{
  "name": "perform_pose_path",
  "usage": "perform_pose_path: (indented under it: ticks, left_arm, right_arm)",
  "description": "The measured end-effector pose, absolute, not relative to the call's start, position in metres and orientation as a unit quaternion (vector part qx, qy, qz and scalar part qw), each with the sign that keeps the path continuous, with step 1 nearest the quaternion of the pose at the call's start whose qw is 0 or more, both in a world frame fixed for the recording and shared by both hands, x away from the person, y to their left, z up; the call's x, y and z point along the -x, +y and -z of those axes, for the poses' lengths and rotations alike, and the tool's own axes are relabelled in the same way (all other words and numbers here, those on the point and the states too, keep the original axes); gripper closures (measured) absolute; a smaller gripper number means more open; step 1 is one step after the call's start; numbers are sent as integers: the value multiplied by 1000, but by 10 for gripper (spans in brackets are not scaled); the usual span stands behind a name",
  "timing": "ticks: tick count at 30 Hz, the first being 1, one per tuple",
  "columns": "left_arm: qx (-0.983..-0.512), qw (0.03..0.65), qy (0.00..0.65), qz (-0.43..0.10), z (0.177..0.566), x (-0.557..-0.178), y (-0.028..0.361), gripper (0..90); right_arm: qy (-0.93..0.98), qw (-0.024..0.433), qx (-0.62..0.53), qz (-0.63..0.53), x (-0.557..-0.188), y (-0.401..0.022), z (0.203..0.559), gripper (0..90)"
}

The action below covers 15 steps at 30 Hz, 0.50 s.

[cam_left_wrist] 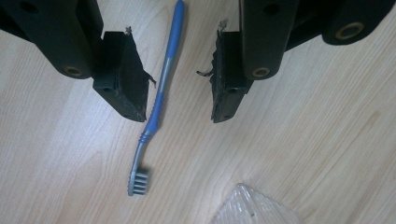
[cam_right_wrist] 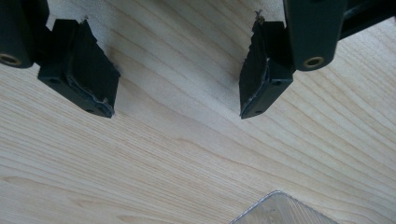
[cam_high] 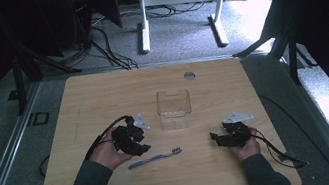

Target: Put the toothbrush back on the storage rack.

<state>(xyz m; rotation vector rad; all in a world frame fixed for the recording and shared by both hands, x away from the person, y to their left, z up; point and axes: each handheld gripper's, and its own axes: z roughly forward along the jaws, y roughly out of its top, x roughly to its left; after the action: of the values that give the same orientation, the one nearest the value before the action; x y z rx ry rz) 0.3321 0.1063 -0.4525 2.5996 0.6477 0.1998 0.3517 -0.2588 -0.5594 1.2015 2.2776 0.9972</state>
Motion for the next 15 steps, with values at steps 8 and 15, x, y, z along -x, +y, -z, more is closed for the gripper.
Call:
perform_pose_path:
  ticks: [8, 15]
  left_arm:
    - [-949, 212, 224, -66, 454, -336, 100, 564]
    - [-951, 207, 220, -61, 456, -339, 96, 564]
  right_arm:
    - [810, 189, -427, -355, -352, -259, 559, 280]
    - [810, 189, -428, -355, -352, -259, 559, 280]
